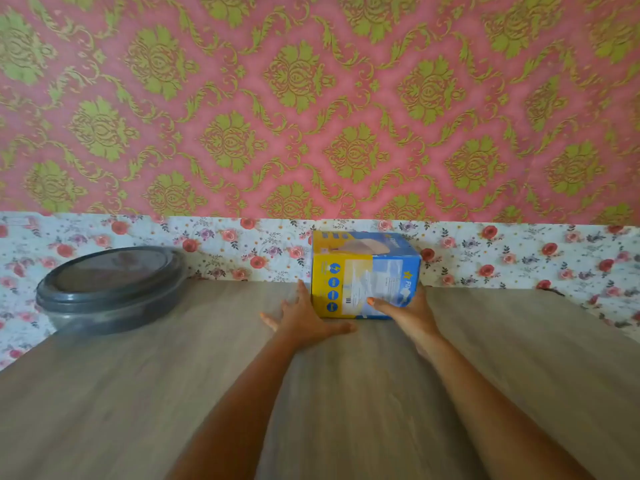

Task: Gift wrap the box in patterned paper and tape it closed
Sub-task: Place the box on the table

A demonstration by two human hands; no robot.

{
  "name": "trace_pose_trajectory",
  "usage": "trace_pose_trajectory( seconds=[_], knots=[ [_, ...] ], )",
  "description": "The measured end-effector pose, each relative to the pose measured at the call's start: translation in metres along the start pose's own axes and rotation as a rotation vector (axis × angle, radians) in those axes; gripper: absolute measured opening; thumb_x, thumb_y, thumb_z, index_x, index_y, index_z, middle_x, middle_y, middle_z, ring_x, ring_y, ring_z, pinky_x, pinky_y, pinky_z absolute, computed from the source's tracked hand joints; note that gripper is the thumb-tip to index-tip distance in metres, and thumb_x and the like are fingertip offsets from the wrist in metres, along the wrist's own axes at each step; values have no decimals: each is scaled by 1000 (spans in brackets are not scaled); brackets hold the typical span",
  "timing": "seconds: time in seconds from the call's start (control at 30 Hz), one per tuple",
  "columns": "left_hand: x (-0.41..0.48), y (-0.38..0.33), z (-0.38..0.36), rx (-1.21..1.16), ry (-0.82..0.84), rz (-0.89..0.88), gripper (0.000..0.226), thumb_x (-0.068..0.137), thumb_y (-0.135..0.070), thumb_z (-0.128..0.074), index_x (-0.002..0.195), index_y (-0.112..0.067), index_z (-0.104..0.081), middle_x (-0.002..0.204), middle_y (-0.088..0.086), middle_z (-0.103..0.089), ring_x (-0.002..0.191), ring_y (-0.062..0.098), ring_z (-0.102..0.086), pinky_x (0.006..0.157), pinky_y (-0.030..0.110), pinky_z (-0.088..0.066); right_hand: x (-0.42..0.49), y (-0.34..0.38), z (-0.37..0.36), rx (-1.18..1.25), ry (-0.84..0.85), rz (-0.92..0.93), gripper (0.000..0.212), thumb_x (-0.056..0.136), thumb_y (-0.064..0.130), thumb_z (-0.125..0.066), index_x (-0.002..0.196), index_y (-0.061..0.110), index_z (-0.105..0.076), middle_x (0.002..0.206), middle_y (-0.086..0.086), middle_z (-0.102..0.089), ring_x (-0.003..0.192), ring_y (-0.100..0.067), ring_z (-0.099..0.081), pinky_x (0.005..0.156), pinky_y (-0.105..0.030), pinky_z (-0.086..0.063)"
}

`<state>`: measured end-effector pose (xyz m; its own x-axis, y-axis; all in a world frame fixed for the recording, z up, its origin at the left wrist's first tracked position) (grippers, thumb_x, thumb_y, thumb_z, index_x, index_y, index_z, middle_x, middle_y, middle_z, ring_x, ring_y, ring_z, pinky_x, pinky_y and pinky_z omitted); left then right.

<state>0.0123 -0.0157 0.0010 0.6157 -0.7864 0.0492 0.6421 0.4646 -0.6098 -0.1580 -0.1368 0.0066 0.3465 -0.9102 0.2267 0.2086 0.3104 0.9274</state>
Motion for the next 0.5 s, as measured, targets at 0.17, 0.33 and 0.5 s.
trace_pose_trajectory(
  seconds=[0.17,0.33,0.5],
  knots=[
    [43,11,-14,-271,37,-252,125,39,-86,-68,144,-32,-27,136,-14,-50,126,10,-48,107,49,-36,24,-19,-5,8,-27,21,98,27,71,-81,112,29,-55,101,12,-69,90,-9,-66,83,-40,-54],
    [41,16,-19,-234,21,-291,105,44,-87,-66,136,-51,-30,134,-27,-48,125,7,-49,107,60,-28,11,-14,3,71,14,66,91,36,63,-84,113,22,-57,104,6,-70,93,-12,-67,83,-43,-55],
    [4,5,-3,88,-15,-202,79,84,-68,-43,149,-34,-13,151,-14,-28,141,18,-25,109,63,12,-10,0,17,47,114,48,55,68,28,-82,115,18,-57,109,1,-68,98,-13,-64,82,-28,-51]
  ],
)
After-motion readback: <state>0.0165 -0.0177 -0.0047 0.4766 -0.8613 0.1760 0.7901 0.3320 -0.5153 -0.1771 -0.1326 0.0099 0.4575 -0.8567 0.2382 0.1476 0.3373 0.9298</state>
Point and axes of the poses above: each hand's wrist, its own x-axis towards the middle knuckle, its own z-axis out of the back of the hand, y = z × x, the point moved 2 cm from there along x, towards the middle knuckle
